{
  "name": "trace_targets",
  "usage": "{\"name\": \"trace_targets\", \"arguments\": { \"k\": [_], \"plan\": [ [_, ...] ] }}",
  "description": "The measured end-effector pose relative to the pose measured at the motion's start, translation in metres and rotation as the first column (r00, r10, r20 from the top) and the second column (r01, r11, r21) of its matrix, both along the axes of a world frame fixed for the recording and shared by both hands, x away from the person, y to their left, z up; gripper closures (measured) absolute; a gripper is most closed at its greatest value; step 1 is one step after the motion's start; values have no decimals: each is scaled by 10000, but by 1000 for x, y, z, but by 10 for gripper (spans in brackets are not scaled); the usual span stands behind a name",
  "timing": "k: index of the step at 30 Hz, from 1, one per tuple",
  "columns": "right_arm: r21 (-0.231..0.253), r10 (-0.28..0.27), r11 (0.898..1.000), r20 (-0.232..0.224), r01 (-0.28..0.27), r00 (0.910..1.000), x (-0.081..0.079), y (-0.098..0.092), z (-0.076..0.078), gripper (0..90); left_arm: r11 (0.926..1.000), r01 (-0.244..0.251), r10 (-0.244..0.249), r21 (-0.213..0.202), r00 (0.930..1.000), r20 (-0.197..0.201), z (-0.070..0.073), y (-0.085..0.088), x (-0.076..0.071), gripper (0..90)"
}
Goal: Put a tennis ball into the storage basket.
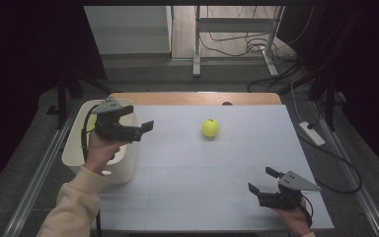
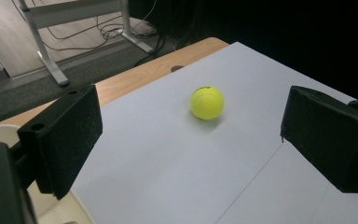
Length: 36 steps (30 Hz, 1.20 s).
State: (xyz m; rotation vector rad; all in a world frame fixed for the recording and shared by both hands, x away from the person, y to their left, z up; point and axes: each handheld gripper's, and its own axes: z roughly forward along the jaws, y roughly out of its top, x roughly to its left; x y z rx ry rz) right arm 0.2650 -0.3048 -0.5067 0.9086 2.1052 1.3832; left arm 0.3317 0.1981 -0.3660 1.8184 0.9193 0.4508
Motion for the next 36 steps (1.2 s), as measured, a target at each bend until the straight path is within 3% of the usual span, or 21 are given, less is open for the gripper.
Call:
{"name": "trace_targets", "arguments": {
  "k": [36],
  "plan": [
    [111,-10,9999,0,10,10000,3,1,0,126,9980,570,-563,257,9981,-266,-8,-43,16,59]
  ]
}}
